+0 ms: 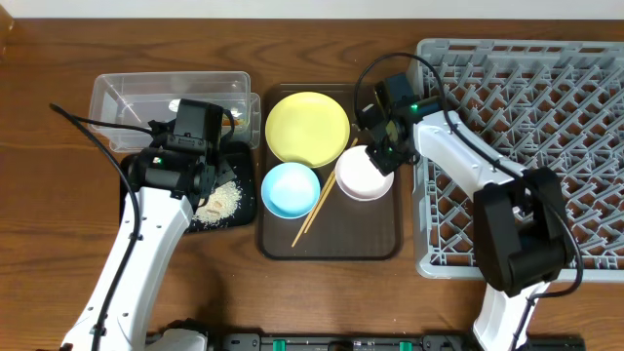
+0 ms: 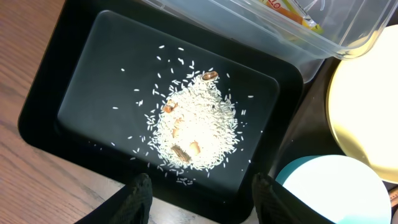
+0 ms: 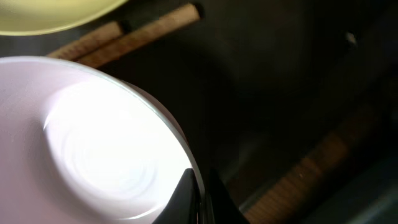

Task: Sort waste into correct bins and load items into the dishwasher rack
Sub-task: 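Carry the pink bowl to the back of the rack and set it upright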

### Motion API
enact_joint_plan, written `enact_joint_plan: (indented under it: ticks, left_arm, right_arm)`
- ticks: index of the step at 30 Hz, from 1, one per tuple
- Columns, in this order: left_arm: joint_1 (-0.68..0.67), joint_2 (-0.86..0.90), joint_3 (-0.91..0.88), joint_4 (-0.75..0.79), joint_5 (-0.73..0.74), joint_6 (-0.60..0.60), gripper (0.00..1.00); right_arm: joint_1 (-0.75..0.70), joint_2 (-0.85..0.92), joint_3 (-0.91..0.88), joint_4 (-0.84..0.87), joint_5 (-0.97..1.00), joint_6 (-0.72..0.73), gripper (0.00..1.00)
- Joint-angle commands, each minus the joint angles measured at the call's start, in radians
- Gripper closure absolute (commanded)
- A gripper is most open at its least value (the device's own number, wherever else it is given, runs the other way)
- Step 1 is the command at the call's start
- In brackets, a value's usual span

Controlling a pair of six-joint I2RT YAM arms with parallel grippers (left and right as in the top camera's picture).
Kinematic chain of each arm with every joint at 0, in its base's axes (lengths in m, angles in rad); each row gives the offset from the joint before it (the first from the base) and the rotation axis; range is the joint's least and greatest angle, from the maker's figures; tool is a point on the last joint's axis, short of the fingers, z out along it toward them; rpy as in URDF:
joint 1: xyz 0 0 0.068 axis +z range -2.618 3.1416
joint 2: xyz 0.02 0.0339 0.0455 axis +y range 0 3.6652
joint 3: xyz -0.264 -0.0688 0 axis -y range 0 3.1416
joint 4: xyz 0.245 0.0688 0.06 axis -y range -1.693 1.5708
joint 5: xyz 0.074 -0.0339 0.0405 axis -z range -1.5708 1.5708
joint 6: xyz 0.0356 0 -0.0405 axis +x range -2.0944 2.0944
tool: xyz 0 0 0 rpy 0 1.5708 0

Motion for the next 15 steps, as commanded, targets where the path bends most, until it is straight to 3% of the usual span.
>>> enact_joint_plan:
  ticks: [1, 9, 15]
  left_arm:
    - [0.004, 0.007, -0.01, -0.006, -0.009, -0.005, 0.45]
    - [0.004, 0.007, -0.01, -0.006, -0.008, -0.005, 0.41]
    - [0.004, 0.007, -0.01, -0.006, -0.009, -0.005, 0.37]
  right_arm:
    - [-0.001, -0.088, 0.01, 0.006, 0.134, 0.044, 0.99]
    - [-0.047, -0.327, 0.013, 0.092, 0.33, 0.063, 0.99]
    - [-0.103, -0.387, 0.013, 0.219, 0.548, 0.062, 0.99]
